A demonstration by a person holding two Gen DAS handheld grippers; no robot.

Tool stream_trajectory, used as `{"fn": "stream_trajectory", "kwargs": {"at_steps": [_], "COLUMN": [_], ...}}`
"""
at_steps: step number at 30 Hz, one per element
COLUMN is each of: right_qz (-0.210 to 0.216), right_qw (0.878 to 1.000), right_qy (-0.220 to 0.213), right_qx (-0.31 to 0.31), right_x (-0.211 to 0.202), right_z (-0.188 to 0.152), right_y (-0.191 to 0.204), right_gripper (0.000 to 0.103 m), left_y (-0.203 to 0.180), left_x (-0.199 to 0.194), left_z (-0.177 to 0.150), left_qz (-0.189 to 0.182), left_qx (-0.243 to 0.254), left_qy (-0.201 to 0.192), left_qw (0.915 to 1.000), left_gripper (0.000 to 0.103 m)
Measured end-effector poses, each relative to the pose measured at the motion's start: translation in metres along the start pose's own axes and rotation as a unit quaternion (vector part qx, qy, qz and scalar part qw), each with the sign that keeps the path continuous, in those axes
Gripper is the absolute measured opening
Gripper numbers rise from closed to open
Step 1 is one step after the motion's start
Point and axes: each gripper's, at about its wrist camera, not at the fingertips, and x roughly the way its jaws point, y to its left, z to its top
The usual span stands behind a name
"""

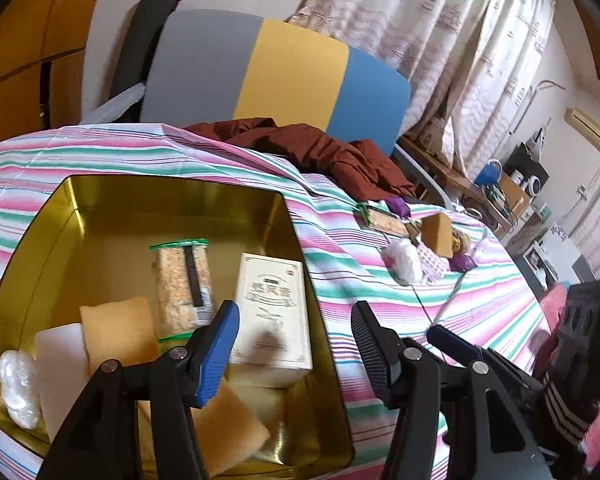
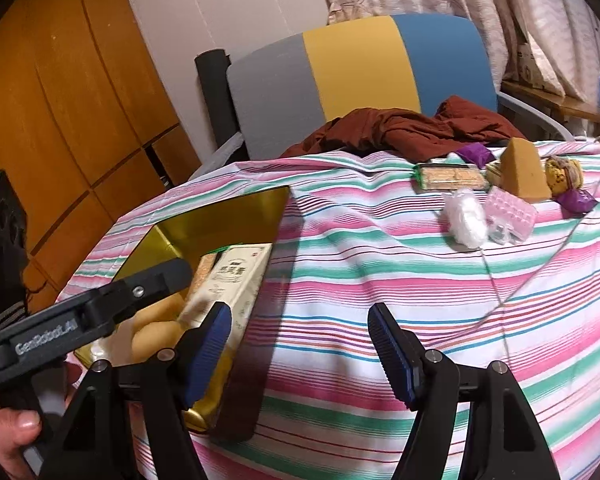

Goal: Organize objects
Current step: 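Withdraw both open tools from the tray toward the remaining items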

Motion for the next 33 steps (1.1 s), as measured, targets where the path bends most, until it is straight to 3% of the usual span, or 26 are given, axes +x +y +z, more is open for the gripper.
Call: {"fn": "stream_trajectory", "kwargs": {"at_steps": [10,19,24,33], "right_qz": [-0.054,-0.121,-0.134,-0.138], "right_qw": [0.997,0.991,0.988,0.989], "right_qy": [-0.018,-0.023,-0.014,0.032], "right_qx": [0.052,0.055,0.071,0.035], "right_x": [-0.013,-0.009,0.008,0.058], "right_z": [0.002,0.022,0.048,0.074], "right_y": [-0.066,-0.138,-0.180,-0.200], "right_gripper": [0.072,0.076,0.076,0.081], "left_y": [-0.053,-0.086,-0.099,-0.111], "left_x": [0.008,0.023,0.030,0.036], "left_z": [-0.006,-0.019,-0.026,-0.033], "left_qz": [-0.034,-0.048,-0.047,-0.040], "left_qx": [0.073,0.117,0.134,0.158], "left_qy": [0.023,0.063,0.081,0.102], "left_qw": [0.9965,0.9900,0.9866,0.9814], "left_gripper": [0.059,0.062,0.062,0.062]}}
